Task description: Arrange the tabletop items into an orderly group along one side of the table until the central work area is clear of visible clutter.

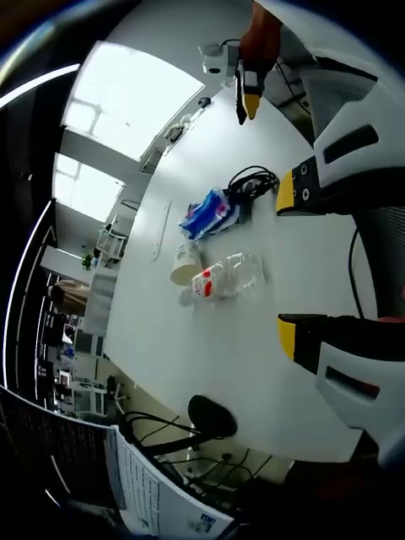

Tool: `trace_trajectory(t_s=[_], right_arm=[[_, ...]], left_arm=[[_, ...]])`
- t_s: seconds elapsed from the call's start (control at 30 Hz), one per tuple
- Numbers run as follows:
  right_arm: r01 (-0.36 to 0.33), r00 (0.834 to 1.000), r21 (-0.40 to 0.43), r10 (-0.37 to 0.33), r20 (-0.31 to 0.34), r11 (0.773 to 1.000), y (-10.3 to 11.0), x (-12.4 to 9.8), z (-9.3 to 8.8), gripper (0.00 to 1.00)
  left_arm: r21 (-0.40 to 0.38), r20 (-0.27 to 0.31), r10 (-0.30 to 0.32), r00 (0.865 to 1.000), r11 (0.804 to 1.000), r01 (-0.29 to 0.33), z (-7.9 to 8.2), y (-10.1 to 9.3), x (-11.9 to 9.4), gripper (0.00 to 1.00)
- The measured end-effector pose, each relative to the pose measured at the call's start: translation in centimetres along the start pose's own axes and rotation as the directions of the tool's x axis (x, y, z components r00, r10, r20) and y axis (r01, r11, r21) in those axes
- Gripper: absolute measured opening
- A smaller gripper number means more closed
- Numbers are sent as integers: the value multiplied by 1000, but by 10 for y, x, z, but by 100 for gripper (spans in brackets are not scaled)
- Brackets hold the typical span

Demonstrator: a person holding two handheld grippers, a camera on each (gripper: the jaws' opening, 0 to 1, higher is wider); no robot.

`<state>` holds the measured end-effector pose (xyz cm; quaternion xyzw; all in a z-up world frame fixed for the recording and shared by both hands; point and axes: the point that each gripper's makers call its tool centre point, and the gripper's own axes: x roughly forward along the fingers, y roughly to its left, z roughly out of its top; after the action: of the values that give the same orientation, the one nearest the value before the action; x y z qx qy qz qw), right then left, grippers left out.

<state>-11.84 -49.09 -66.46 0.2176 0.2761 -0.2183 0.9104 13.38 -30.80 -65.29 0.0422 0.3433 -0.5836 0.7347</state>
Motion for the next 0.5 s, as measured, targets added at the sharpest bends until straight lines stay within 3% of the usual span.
trace_trajectory(t_s=[0.5], right_arm=[[15,1000,-22,-15,17,1000,2,-2,6,66]], left_arm=[[59,-13,-16,1000,998,17,14,-4,4,46]])
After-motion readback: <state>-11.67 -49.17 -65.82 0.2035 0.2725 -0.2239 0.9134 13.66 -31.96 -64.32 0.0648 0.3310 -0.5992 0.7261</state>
